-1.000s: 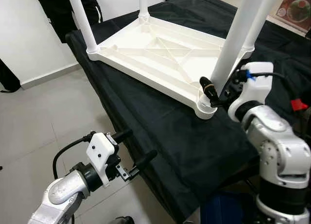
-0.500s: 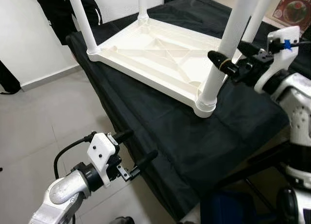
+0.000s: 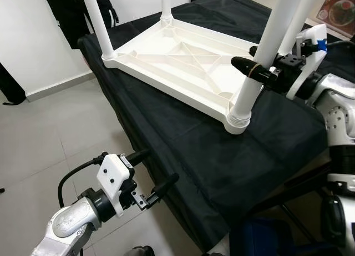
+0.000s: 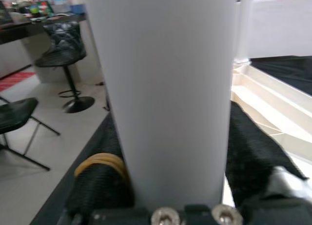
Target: Building children table
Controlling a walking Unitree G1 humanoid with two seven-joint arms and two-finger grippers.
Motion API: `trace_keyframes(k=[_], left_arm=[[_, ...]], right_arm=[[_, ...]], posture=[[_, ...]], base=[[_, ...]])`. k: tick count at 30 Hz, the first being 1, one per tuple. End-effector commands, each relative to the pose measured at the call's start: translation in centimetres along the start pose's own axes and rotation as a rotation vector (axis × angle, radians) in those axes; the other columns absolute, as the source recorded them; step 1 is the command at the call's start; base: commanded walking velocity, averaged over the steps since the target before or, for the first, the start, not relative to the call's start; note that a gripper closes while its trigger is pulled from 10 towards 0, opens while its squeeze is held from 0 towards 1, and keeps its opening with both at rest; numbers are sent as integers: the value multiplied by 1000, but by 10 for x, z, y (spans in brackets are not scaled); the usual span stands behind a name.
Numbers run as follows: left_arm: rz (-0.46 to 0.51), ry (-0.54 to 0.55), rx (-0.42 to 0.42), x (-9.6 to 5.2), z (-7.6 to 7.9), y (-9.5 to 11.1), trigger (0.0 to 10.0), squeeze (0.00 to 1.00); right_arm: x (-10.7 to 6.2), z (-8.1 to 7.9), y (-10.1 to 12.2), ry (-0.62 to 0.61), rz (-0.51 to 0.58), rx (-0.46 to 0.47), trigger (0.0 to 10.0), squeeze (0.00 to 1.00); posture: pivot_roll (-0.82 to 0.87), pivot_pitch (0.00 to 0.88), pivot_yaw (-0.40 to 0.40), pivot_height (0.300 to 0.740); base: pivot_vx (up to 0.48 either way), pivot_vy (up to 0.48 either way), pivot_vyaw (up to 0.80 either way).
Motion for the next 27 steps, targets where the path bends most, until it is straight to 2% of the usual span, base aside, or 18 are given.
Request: trace_keyframes(k=[1, 8, 11, 15, 17, 18, 20, 22, 27], left_arm=[[-24, -7, 0, -2, 1, -3, 10000, 0], [-22, -8, 0, -1, 1, -3, 10000, 0], [-22, -7, 0, -1, 1, -3, 10000, 0], [-22, -8, -1, -1, 1, -3, 10000, 0], [-22, -11, -4, -1, 1, -3, 10000, 0], [-22, -11, -4, -1, 1, -3, 10000, 0], [-21, -13, -4, -1, 1, -3, 10000, 0], [-21, -13, -4, -1, 1, -3, 10000, 0], [-20, -13, -3, 0, 1, -3, 10000, 0]], right_arm=[[-2, 2, 3, 5, 5, -15, 0, 0], [-1, 4, -2, -41, -9, -16, 0, 0], [5, -6, -17, -160, -49, -9, 0, 0], [7, -10, -23, -248, -51, 25, 0, 0], [5, -10, -30, -397, -71, 45, 0, 0], [5, -10, -30, -397, -71, 45, 0, 0], [1, -12, -38, -520, -112, 35, 0, 0], [1, -12, -38, -520, -112, 35, 0, 0], [-3, -19, -51, -611, -162, 57, 0, 0]], posture=[[3, 206, -12, 740], [1, 204, -13, 740], [-1, 207, -10, 740], [-4, 209, -10, 740], [-8, 209, -8, 740], [-8, 209, -8, 740], [-8, 207, -6, 740], [-8, 207, -6, 740], [-8, 206, -7, 740]], base=[[0, 0, 0], [0, 0, 0], [0, 0, 0], [0, 0, 0], [0, 0, 0], [0, 0, 0], [0, 0, 0], [0, 0, 0], [0, 0, 0]])
Point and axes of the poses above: a point about 5 cm out from each wrist's last joint towards the gripper, its own x axis pointing out of the wrist towards the gripper, its own y axis along the axis of the wrist's last joint, z = x × y, the point moved 4 cm from there along x, pointing out of the wrist towards the gripper
